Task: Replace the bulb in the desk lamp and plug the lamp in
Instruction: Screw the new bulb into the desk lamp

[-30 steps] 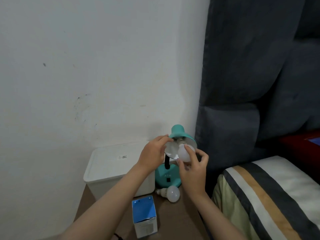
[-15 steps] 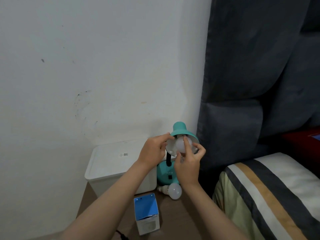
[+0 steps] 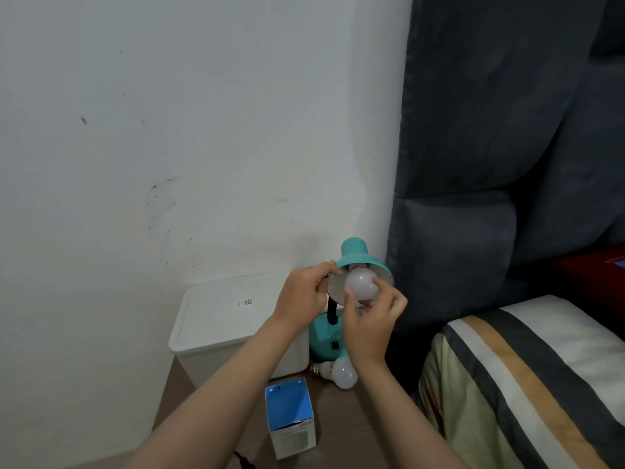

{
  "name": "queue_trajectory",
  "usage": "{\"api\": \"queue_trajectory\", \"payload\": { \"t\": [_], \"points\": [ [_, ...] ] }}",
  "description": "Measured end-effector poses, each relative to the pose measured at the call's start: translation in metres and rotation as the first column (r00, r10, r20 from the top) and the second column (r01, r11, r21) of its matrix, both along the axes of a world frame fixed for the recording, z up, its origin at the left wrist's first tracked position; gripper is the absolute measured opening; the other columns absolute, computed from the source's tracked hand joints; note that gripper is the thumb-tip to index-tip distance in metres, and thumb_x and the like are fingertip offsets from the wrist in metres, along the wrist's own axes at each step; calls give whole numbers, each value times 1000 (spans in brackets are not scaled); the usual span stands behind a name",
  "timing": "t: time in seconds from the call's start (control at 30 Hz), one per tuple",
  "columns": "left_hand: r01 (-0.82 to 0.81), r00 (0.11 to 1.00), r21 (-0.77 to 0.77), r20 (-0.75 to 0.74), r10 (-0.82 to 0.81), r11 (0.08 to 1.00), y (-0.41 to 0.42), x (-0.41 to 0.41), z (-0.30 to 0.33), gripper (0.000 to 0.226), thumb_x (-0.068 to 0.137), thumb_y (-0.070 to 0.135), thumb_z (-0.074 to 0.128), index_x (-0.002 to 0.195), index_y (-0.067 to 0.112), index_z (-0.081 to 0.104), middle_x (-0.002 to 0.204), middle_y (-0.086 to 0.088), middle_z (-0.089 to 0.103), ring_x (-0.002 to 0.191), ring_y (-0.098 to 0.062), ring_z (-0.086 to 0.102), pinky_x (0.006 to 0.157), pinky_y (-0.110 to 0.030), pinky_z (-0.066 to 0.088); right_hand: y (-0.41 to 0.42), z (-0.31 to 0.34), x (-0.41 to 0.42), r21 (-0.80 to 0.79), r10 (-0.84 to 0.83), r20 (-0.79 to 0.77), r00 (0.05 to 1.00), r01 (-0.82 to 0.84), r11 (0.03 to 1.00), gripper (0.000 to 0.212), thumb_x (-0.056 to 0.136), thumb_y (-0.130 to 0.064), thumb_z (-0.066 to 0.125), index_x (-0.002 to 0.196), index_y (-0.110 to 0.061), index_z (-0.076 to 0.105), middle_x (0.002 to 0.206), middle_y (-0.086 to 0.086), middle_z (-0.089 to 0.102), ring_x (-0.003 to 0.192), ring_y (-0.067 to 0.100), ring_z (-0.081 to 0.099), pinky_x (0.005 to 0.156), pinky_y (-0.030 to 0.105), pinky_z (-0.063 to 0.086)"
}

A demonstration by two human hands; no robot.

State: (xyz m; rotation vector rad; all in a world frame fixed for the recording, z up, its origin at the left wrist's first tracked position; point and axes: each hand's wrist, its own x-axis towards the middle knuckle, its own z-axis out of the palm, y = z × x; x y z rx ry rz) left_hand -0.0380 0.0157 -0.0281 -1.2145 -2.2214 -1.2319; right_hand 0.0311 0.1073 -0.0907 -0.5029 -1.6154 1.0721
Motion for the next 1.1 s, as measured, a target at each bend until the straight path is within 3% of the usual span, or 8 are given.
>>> {"api": "queue_trajectory", "payload": {
  "t": [0.17,0.37,0.5,0.6,0.7,0.83,1.0,1.1],
  "points": [
    [-6,1000,-2,11,6,1000,0,0,1,29,81,-8,57,98,12,69,107,-8,71,74,-25,69,72,-31,52,2,-5,1,110,4,-3,1000,-4,994,50,76,-4,76,122,-9,56,117,8,41,88,11,53,76,5,47],
    [-18,1000,-9,-7,18,1000,1,2,0,30,80,-9,56,97,13,69,107,-7,72,66,-22,66,66,-27,52,4,10,3,-151,34,-49,998,-41,988,48,78,-31,78,112,-12,50,109,6,53,80,21,64,61,10,51],
    [-23,1000,-5,3,23,1000,1,2,0,30,81,-8,56,98,13,69,109,-7,71,74,-20,69,71,-28,53,-3,7,-2,-44,5,-80,997,-9,999,51,82,-20,75,124,-10,50,122,5,40,98,18,58,78,22,55],
    [-23,1000,-2,1,23,1000,2,0,0,29,80,-7,57,97,14,69,106,-7,72,72,-19,68,70,-26,53,-4,-2,-3,63,-2,-68,998,6,998,51,78,-6,75,125,-9,55,124,14,41,100,17,56,82,19,55],
    [-28,1000,-8,4,28,1000,2,0,0,28,81,-6,58,97,14,69,105,-6,72,67,-15,65,66,-22,52,-4,0,-1,10,35,-60,998,-34,999,51,78,-5,76,124,-6,55,115,7,45,88,9,61,75,12,54],
    [-17,1000,6,5,17,1000,1,2,0,27,81,-6,58,96,13,69,104,-7,73,68,-17,67,67,-26,53,0,10,4,-183,43,-12,999,-45,982,49,79,-29,77,112,-7,48,104,11,59,68,0,62,55,7,48],
    [-12,1000,13,4,11,1000,1,3,-1,26,82,-6,58,95,13,69,100,-7,73,69,-16,66,67,-24,53,-2,6,-1,-23,-6,-38,999,5,1000,47,84,-19,74,124,-9,52,123,11,42,97,12,55,78,17,52],
    [-14,1000,18,10,14,1000,1,3,0,26,82,-6,58,95,13,69,99,-7,73,70,-17,67,68,-26,53,-1,-1,-3,74,1,-30,1000,1,997,45,81,-11,74,123,-13,56,121,10,41,95,14,57,78,17,53]
  ]
}}
